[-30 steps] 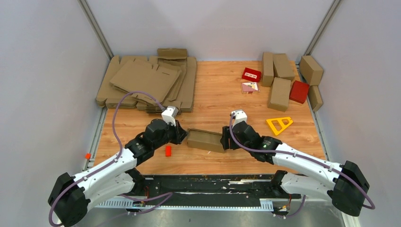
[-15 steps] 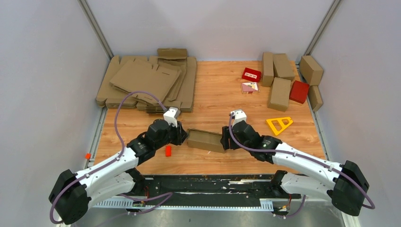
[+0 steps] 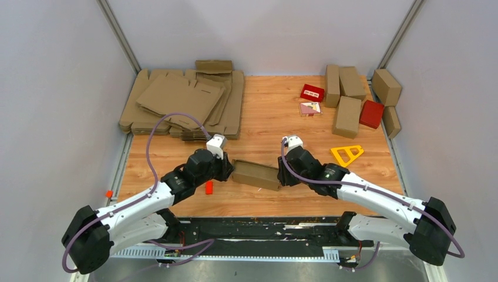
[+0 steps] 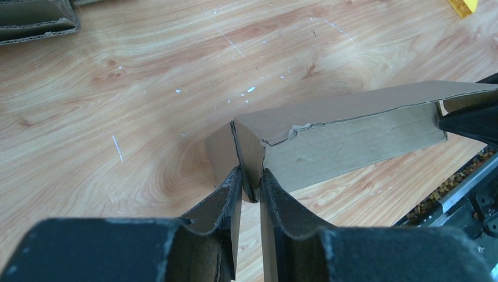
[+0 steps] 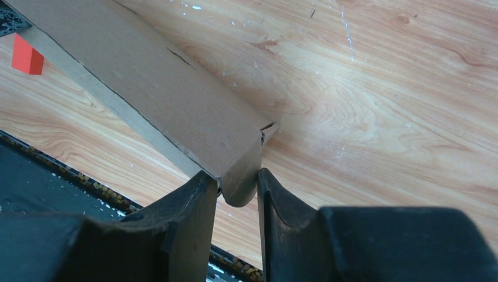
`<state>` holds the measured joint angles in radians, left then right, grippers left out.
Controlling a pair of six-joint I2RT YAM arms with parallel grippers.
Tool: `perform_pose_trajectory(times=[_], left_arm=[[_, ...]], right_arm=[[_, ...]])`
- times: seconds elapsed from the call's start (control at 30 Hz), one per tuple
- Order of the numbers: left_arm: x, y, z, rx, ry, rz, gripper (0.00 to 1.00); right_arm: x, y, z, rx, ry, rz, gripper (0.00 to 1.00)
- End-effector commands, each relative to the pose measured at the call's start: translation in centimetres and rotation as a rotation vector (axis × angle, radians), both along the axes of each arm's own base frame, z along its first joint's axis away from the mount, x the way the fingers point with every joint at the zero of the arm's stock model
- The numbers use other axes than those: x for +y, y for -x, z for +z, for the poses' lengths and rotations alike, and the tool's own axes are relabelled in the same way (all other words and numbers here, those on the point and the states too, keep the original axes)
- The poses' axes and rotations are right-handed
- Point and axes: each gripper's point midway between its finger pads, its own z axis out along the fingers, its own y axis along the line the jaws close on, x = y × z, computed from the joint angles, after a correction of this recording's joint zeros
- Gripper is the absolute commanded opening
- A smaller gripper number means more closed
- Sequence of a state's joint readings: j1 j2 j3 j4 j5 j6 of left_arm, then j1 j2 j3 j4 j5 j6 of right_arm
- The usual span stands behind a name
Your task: Fold the paper box
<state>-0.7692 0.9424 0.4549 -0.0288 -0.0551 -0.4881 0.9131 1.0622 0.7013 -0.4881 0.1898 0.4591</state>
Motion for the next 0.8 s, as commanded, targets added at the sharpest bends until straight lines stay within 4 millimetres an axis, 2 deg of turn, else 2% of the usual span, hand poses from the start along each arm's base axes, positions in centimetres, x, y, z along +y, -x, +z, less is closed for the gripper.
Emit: perform_pose_trajectory(times=[0.0,0.2,0.47,0.77], left_arm=[[-0.6,-0.9,1.7,-0.054,-0.005,0.003,0.24],[-0.7,-0.8,1.7,-0.058,-0.012,0.002,0.23],[-0.9,-0.7,1.7,-0.059,-0.012,-0.002,0.23],[-1.0,-0.7,1.6,-0.061,-0.021,-0.004,0.23]], right_arm=[[0.5,0.2,1.8,0.02,-0.029,-0.008,0.32],[0.7,0.3,2.8,0.059,-0.05,-0.056,0.33],[1.5,0.3,3.2,0.077,-0.081,-0.06,0.22],[1.8,0.0,3.7,0.084,-0.098,-0.088,0.16]])
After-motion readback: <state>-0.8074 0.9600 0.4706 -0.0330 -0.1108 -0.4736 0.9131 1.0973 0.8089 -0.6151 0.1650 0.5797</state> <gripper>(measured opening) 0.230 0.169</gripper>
